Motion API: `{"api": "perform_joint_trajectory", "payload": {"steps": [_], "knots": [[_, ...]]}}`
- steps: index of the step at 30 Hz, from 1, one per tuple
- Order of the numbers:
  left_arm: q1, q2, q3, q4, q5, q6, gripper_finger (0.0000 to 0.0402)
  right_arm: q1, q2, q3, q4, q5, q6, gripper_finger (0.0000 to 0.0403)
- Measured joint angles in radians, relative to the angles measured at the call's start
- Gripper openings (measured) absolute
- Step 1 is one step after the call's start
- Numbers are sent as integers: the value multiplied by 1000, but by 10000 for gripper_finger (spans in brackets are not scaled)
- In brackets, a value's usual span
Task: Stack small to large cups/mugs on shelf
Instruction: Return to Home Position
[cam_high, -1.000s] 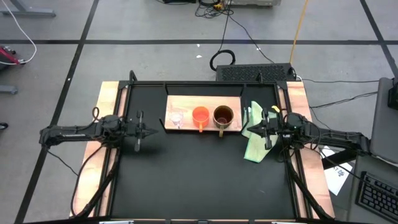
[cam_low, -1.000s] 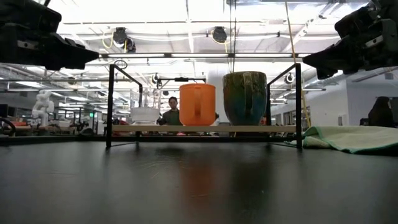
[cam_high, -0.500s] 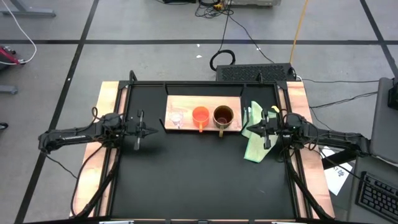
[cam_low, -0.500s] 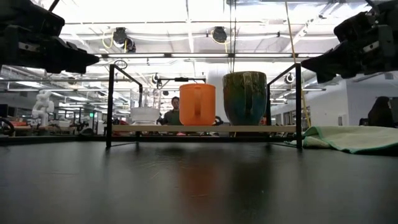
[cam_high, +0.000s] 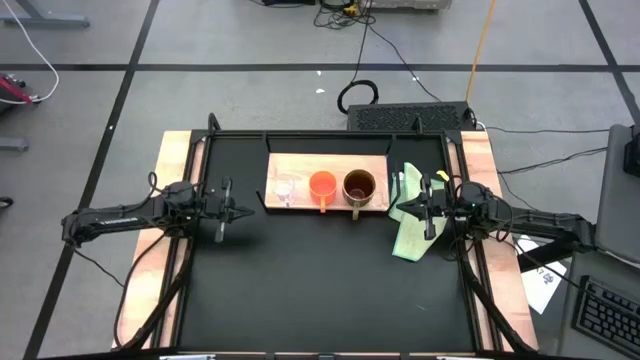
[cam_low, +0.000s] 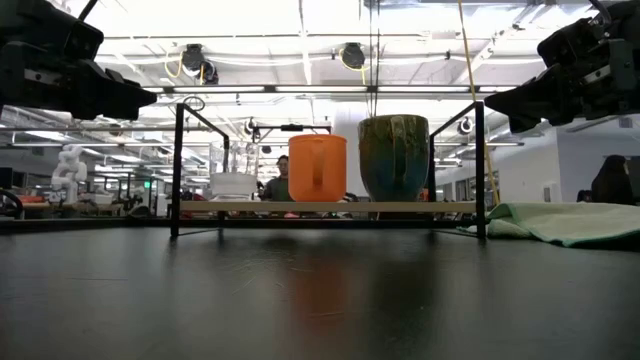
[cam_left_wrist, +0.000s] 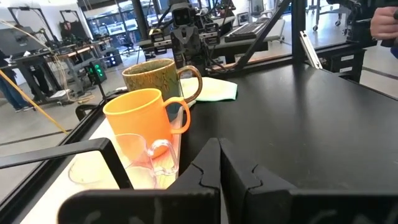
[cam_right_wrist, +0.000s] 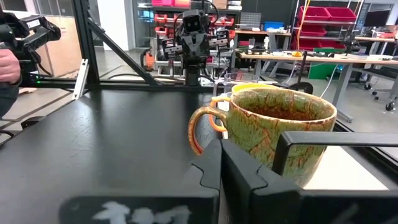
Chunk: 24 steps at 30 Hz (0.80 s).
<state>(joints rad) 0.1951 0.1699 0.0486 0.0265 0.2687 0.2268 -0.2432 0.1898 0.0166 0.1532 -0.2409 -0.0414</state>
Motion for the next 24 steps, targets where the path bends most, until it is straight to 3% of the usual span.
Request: {"api": "perform_joint_trajectory", "payload": {"steps": [13, 24], "knots": [[0, 0, 0, -1, 0, -50, 1, 0, 0, -2, 1, 4, -7, 0], [0, 0, 0, -1, -60, -76, 1, 0, 0, -2, 1, 5, -24, 0]]}}
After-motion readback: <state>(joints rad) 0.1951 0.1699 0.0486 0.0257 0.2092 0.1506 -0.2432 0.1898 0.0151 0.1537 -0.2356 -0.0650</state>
